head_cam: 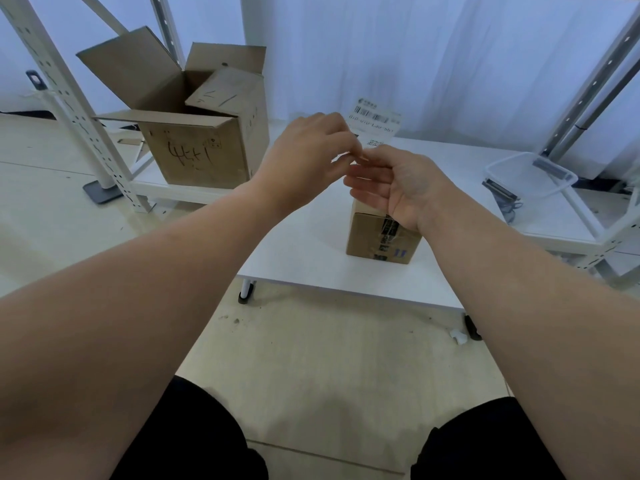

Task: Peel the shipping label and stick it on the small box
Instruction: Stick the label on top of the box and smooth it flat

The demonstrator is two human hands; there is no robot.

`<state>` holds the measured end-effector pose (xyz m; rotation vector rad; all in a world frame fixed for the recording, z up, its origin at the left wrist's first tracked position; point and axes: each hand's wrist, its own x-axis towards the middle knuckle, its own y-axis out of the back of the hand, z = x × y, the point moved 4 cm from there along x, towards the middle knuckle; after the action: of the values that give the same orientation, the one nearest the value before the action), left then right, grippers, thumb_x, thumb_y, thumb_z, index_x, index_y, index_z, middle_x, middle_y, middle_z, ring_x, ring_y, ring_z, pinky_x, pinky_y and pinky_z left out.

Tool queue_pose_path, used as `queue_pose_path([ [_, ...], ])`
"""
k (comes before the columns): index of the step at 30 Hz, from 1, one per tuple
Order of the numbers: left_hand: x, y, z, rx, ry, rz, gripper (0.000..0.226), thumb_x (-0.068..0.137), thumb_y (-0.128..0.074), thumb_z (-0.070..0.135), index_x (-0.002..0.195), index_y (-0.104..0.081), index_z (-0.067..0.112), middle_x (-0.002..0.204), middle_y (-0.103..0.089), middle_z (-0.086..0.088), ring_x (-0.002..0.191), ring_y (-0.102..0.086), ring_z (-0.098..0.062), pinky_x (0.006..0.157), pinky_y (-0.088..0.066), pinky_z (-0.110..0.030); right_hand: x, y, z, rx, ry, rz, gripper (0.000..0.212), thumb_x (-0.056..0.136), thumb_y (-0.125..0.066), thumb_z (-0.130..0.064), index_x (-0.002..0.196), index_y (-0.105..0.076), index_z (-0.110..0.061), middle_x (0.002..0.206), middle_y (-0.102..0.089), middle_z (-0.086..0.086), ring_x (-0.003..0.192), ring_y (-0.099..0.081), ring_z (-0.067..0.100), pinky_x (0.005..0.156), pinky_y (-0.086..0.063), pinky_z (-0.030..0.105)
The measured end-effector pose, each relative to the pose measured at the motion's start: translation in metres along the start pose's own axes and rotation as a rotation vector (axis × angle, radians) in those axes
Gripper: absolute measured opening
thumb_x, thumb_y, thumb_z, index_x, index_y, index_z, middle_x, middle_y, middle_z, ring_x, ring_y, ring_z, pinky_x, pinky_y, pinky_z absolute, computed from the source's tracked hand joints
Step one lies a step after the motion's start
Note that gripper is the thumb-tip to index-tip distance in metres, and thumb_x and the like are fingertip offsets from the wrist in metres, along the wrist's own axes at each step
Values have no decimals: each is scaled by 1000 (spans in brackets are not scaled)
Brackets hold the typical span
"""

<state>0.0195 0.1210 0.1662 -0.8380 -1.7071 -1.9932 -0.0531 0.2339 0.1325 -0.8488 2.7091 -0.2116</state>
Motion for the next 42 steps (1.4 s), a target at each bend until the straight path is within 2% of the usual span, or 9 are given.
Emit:
queue_pose_path([
  [6, -1, 8, 0, 105, -94, 12, 19, 84, -52, 12, 84, -69, 5, 75, -62, -14, 61, -57, -33, 52, -50, -37, 1, 2, 1, -43, -70, -99, 14, 86, -63, -19, 75, -67, -11, 82, -73, 6, 82, -69, 20, 74, -59, 33],
  [9, -1, 7, -1, 147, -119, -37, 19, 86, -51, 13, 86, -68, 4, 75, -59, -14, 59, -55, -33, 49, -49, -38, 2, 3, 1, -40, -75, -71, 8, 84, -66, -17, 80, -68, -11, 85, -70, 6, 83, -65, 20, 72, -59, 34],
  [12, -1, 6, -2, 179, -149, -58, 17, 85, -52, 11, 84, -67, 5, 73, -59, -13, 60, -55, -32, 50, -48, -35, 2, 3, 3, -62, -69, -53, 6, 82, -68, -15, 80, -69, -9, 85, -68, 7, 82, -64, 20, 68, -59, 32],
  [18, 0, 0, -3, 96, -31, -118, 20, 90, -48, 15, 92, -65, 4, 87, -61, -12, 71, -56, -30, 62, -51, -45, 3, 2, 3, -41, -33, -30, 4, 83, -68, -13, 82, -69, -9, 89, -67, 8, 85, -63, 20, 68, -58, 32],
  [22, 1, -2, -6, -7, 47, -105, 18, 90, -51, 16, 95, -65, 6, 94, -60, -9, 82, -56, -25, 73, -49, -40, 4, 1, 5, -42, 20, 22, 4, 82, -70, -10, 84, -66, -9, 88, -69, 8, 84, -63, 19, 75, -58, 32],
  [26, 3, -4, -11, -169, 220, -116, 13, 88, -55, 17, 91, -64, 8, 94, -62, -5, 85, -58, -18, 80, -50, -35, 3, -1, 5, -14, 88, 93, 6, 82, -71, -10, 85, -67, -7, 86, -68, 7, 82, -62, 16, 82, -57, 34],
  [30, 3, -2, -11, -257, 322, -96, 12, 87, -56, 16, 89, -63, 6, 90, -66, -3, 81, -61, -16, 76, -51, -31, 2, -7, 5, 30, 102, 81, 2, 82, -68, -7, 82, -66, -6, 79, -67, 5, 78, -61, 16, 84, -55, 35],
  [35, 1, -4, -10, -155, 249, -126, 14, 89, -54, 19, 92, -62, 8, 92, -64, -2, 82, -58, -15, 76, -50, -31, 3, -6, 5, 35, 125, 72, 2, 83, -68, -7, 83, -67, -5, 81, -68, 6, 78, -63, 15, 82, -56, 33],
  [42, -1, 3, -12, -458, 406, -87, 12, 88, -60, 16, 93, -68, 9, 77, -64, 15, 76, -64, -5, 75, -52, -17, -1, -3, -2, -431, 354, 62, 12, 90, -63, -15, 92, -69, -5, 93, -67, 7, 85, -61, 10, 79, -56, 22],
])
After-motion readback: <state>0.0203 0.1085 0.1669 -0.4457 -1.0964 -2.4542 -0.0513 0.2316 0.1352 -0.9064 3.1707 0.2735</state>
